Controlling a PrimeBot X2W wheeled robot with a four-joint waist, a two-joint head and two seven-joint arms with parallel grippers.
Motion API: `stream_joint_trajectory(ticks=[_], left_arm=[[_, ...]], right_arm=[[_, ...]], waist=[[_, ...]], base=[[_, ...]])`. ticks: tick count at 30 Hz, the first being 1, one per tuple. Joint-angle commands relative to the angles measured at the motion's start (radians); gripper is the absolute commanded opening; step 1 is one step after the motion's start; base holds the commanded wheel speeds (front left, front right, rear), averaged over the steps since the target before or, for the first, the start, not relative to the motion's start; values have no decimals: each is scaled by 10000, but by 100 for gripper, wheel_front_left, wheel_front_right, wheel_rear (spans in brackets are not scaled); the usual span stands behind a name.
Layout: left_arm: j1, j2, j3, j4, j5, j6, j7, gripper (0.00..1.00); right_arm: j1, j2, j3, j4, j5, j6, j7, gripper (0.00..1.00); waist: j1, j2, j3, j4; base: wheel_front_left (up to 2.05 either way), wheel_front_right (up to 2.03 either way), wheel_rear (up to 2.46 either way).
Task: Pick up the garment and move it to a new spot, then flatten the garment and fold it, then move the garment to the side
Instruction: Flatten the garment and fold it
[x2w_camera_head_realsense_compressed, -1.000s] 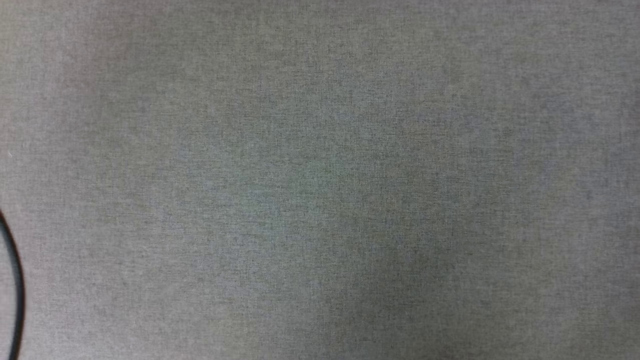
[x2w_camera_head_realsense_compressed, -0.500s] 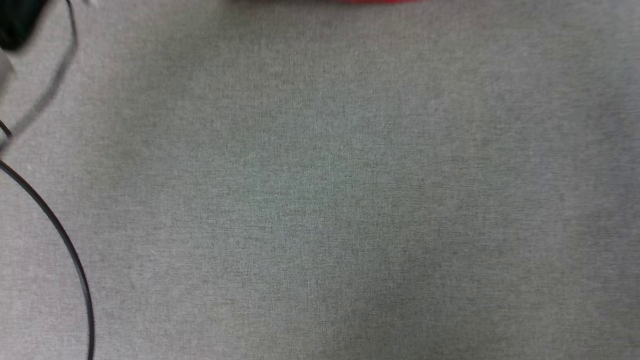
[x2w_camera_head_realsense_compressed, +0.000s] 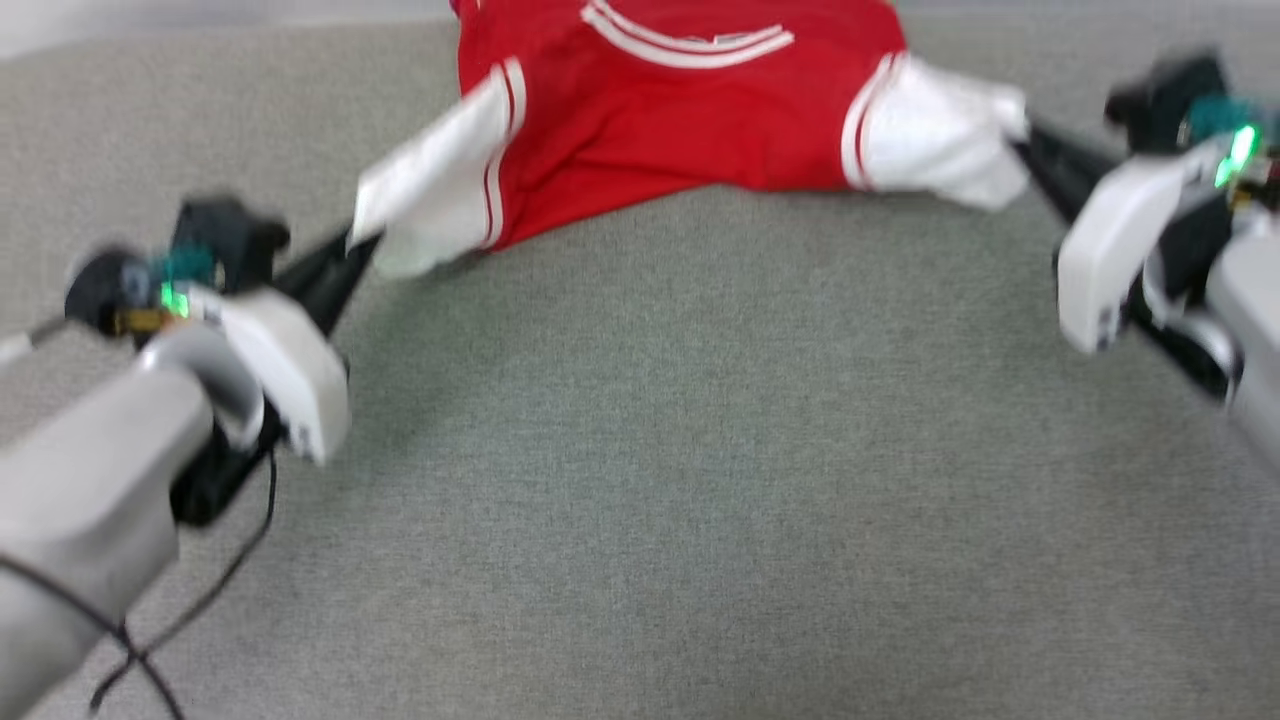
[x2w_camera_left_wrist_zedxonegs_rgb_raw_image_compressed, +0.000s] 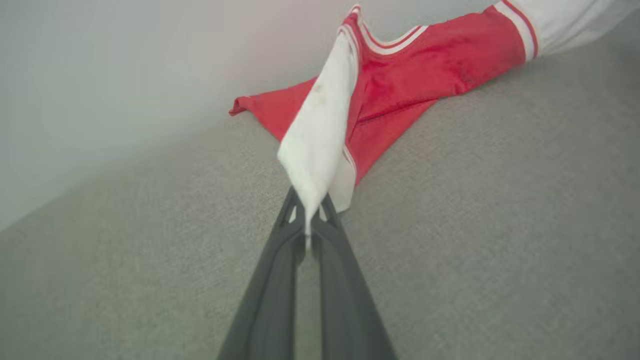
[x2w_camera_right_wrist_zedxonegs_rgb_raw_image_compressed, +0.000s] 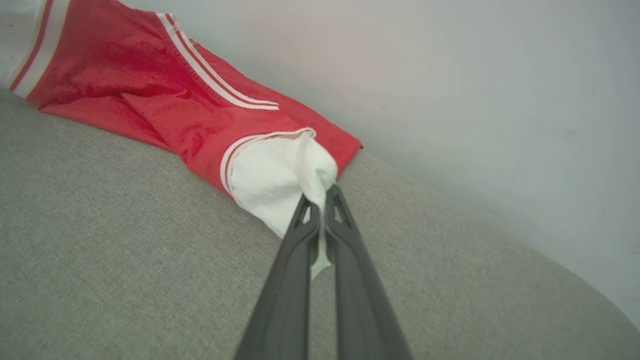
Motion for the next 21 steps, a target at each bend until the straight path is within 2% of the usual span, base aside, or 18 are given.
stream_joint_trajectory(ticks=[1, 13, 21], left_arm=[[639, 229, 4, -328, -190, 217, -87, 0], [4567, 1188, 120, -2133, -1225, 1514, -155, 0], [6510, 1809, 572, -2768, -1544, 1887, -151, 0]], right_arm=[[638, -193, 115, -189, 234, -7, -150, 0], [4482, -1420, 49, -1056, 1448, -7, -860, 0], [6890, -2306, -343, -2132, 1572, -9, -802, 0]], waist=[[0, -1, -437, -76], [0, -1, -2002, -159], [0, -1, -2715, -236]], base=[[0, 0, 0], [0, 0, 0], [0, 0, 0]])
